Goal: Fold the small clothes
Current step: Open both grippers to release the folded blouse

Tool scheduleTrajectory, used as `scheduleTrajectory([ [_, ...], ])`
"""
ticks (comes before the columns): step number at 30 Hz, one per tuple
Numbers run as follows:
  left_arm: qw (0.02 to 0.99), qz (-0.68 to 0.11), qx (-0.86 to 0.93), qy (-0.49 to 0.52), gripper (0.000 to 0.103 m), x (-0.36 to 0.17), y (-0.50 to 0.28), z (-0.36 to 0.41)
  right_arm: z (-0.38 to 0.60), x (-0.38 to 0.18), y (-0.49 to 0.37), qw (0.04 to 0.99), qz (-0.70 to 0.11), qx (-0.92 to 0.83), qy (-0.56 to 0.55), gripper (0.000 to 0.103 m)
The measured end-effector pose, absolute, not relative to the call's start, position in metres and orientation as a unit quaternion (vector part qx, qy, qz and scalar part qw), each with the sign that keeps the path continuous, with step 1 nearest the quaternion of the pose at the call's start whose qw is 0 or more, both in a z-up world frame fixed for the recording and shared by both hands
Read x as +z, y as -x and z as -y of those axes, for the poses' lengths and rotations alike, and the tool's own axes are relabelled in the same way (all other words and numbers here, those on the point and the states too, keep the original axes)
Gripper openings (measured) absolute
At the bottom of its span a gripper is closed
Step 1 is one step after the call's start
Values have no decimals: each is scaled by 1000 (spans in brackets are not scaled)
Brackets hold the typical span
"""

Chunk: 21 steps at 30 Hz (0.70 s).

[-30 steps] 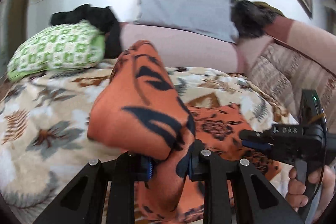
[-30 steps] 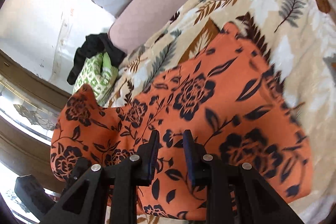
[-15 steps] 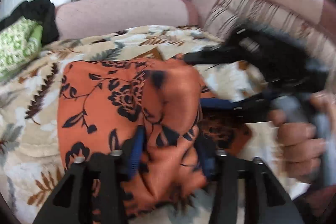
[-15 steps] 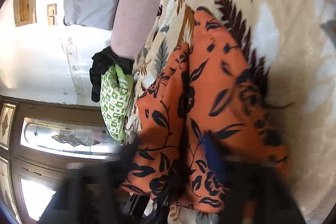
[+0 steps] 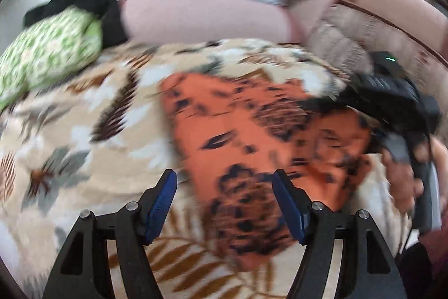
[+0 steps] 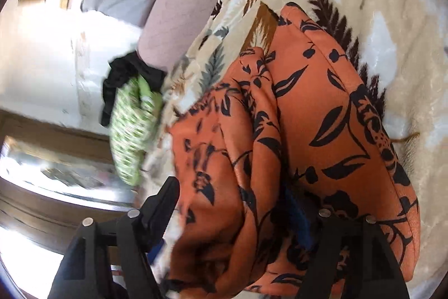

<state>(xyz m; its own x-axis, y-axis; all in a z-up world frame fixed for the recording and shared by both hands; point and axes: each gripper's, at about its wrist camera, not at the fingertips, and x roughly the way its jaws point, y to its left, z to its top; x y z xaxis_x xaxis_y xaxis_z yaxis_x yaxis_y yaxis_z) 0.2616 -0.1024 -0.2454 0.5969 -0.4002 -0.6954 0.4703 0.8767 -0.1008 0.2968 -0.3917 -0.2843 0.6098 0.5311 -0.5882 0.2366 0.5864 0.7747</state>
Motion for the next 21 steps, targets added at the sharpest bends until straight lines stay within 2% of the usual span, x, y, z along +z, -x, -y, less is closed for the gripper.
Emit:
scheduleTrajectory([
  [1,892,-387,-229,-41,71,-249,-265,98,386,-283,-299,790,-436,89,-422,69],
  [2,891,-393,-223,-34,71,-251,-265,93,376,-282,-301,805,-445,78,-383,35],
  [3,889,-401,-220,-21,71,-253,-268,89,370,-282,-304,810,-455,78,-362,30],
  [7,890,-403,-212,6,71,-255,-269,82,361,-263,-294,841,-429,54,-324,27],
  [11,891,-394,-225,8,71,-254,-266,92,357,-206,-261,912,-318,46,-254,27],
  [14,885,-402,-235,2,73,-260,-269,109,363,-195,-245,936,-280,14,-211,27],
  [16,879,-414,-235,-7,73,-267,-270,119,383,-213,-245,921,-315,-10,-230,27],
  [19,873,-427,-235,-6,74,-273,-274,123,414,-271,-262,839,-445,-27,-313,34],
  [20,874,-428,-232,-4,76,-274,-275,122,424,-288,-263,808,-473,-27,-351,41],
  [21,874,-429,-228,-1,78,-274,-275,121,432,-289,-260,800,-466,-25,-376,48],
])
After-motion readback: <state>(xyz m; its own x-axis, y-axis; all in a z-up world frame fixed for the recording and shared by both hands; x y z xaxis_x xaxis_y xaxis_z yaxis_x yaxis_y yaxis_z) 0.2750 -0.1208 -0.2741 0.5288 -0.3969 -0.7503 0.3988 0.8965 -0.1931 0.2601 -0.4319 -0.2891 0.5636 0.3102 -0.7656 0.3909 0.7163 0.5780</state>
